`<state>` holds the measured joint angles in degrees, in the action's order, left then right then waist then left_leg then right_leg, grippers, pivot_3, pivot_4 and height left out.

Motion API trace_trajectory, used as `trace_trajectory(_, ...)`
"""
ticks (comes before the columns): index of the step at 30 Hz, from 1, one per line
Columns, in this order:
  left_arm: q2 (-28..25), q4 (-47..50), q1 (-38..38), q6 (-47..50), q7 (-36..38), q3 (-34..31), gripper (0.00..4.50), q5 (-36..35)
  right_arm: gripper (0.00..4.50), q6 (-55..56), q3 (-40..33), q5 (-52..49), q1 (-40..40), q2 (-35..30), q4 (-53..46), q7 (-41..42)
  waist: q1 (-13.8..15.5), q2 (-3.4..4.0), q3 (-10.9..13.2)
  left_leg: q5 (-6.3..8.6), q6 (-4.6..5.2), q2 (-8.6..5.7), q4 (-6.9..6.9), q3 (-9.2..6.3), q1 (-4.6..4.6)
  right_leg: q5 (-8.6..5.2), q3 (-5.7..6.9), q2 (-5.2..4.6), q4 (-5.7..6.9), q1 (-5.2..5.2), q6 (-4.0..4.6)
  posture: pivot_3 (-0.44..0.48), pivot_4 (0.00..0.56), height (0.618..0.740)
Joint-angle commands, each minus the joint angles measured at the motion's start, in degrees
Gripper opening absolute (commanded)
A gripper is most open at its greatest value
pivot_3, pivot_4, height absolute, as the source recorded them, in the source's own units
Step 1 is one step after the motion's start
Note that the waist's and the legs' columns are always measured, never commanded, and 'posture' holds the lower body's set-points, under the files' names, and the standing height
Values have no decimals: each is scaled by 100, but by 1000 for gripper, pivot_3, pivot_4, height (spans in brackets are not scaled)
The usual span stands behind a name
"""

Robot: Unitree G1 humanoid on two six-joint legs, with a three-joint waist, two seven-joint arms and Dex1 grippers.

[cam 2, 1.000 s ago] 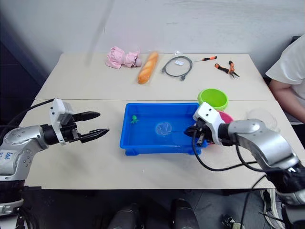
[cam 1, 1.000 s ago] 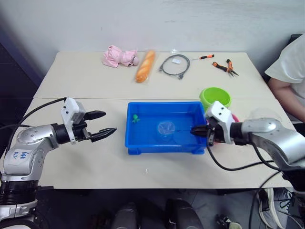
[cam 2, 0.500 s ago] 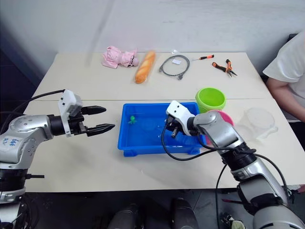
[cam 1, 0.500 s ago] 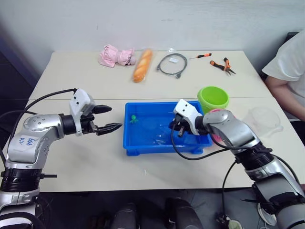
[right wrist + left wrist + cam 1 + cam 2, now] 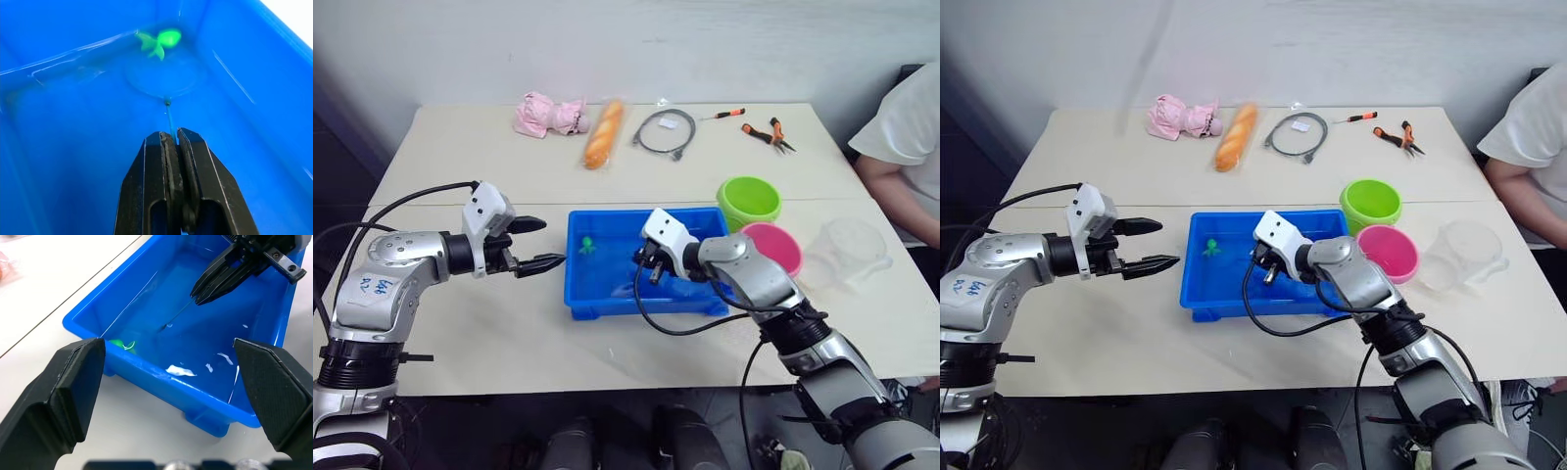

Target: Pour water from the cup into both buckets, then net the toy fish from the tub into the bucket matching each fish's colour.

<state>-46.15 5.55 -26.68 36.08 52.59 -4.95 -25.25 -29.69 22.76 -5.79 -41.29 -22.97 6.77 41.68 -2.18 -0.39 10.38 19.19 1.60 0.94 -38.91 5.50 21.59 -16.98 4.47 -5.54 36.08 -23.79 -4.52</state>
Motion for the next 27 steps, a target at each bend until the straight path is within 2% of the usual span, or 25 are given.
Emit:
trace_trajectory(1, -53, 119, -5, 50, -27, -103, 4466, -26, 0, 618, -356, 22, 147, -140, -556, 68, 0, 0, 0, -1, -1, 0, 1, 0, 0, 0, 0, 1, 0, -1, 0, 0, 150, 738)
trace_trajectory(10, 49, 162, -1, 47, -36, -144, 4466, -116, 0, 338, -1095, -738, 942, -710, -1728, 763, 58, 0, 0, 0, 0, 0, 0, -2, 0, 0, -1, -1, -3, 2, 0, 0, 150, 738)
trace_trajectory(20, 379, 201, -4, -330, 196, -242, 4466, -359, 0, -426, -2154, -1597, 1803, -1518, -2820, 1010, 79, -1, 0, 1, 2, -1, -1, -5, -1, 0, 1, -4, -7, 7, 0, 0, 150, 738)
trace_trajectory(27, 970, 228, -139, -774, 101, -143, 4466, -419, 0, -312, -3042, -1781, 2708, -1948, -3123, 895, 110, -1, 0, 1, 3, -2, -2, -3, -5, 1, 0, -4, -10, 13, -1, 0, 150, 738)
